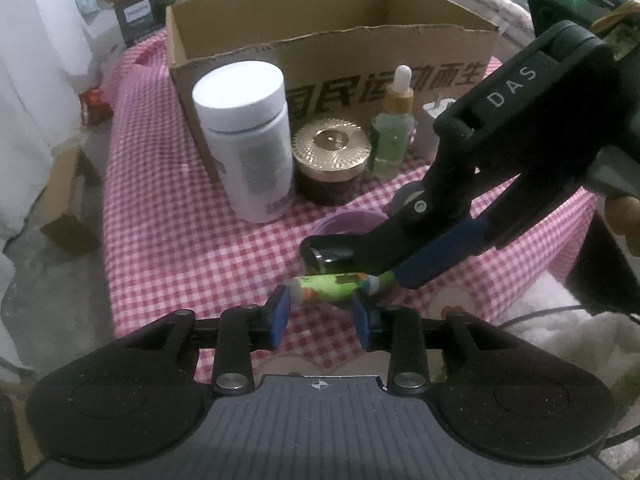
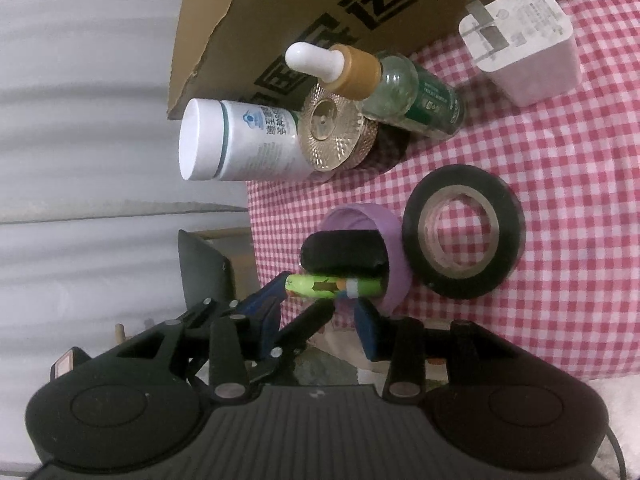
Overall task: Organize rigid objects
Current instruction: 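Lift the green tube out of the purple bowl with the right gripper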
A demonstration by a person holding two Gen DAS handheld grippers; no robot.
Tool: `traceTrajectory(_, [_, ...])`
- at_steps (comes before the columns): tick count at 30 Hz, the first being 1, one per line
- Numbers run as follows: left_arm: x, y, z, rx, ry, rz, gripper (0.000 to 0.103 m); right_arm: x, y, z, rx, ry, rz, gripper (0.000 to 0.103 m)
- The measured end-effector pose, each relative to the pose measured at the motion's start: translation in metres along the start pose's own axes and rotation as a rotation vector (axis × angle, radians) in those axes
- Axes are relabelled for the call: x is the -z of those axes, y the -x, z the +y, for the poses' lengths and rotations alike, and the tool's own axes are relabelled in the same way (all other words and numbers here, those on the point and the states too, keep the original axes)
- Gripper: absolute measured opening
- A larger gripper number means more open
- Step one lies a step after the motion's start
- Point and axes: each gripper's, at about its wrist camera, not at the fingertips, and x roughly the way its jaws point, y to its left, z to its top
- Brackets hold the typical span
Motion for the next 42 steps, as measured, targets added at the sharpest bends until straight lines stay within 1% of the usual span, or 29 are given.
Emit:
traceTrajectory(10, [0.008, 0.015, -0.004, 0.033, 0.02, -0.054, 0.029, -0.002, 0.011, -0.009, -0.002, -0.013, 0.001, 0.044])
traceTrajectory(14, [0.013, 0.024, -0.013, 0.054, -0.014, -0.081, 0.029, 0.0, 0.019, -0.013, -0.005, -0.012, -0.002, 0.044])
traceTrajectory(16, [0.016, 0.024, -0.017, 0.069, -0.034, -0.071, 0.029, 0.001, 0.022, -0.013, -0.002, -0.007, -0.007, 0.044])
traceTrajectory(18, [0.018, 0.023, -0.019, 0.06, -0.042, -0.056, 0.03, 0.002, 0.029, -0.016, -0.001, -0.004, -0.011, 0.044])
traceTrajectory(20, [0.019, 0.023, -0.018, 0.043, -0.037, -0.05, 0.03, 0.002, 0.033, -0.018, 0.003, -0.004, -0.016, 0.044])
traceTrajectory(23, [0.017, 0.023, -0.012, 0.048, -0.014, -0.045, 0.03, 0.002, 0.037, -0.018, 0.006, 0.003, -0.018, 0.043])
traceTrajectory(27, [0.015, 0.019, -0.016, 0.044, -0.024, -0.03, 0.029, 0.004, 0.04, -0.016, 0.016, 0.015, -0.016, 0.043])
traceTrajectory(28, [0.015, 0.018, -0.017, 0.046, -0.025, -0.023, 0.028, 0.005, 0.04, -0.014, 0.02, 0.019, -0.016, 0.043])
traceTrajectory(32, [0.015, 0.013, -0.019, 0.052, -0.023, -0.008, 0.023, 0.008, 0.04, -0.006, 0.04, 0.051, -0.012, 0.043])
traceTrajectory(34, [0.015, 0.011, -0.019, 0.057, -0.019, 0.0, 0.021, 0.009, 0.039, -0.005, 0.048, 0.058, -0.009, 0.041])
traceTrajectory(35, [0.015, 0.01, -0.019, 0.06, -0.016, 0.004, 0.021, 0.009, 0.037, -0.003, 0.051, 0.06, -0.006, 0.038])
traceTrajectory(36, [0.015, 0.009, -0.019, 0.061, -0.013, 0.008, 0.021, 0.008, 0.035, -0.003, 0.053, 0.06, -0.002, 0.037])
traceTrajectory(42, [0.013, 0.008, -0.018, 0.044, -0.015, 0.006, 0.021, 0.008, 0.025, 0.002, 0.053, 0.057, 0.002, 0.035])
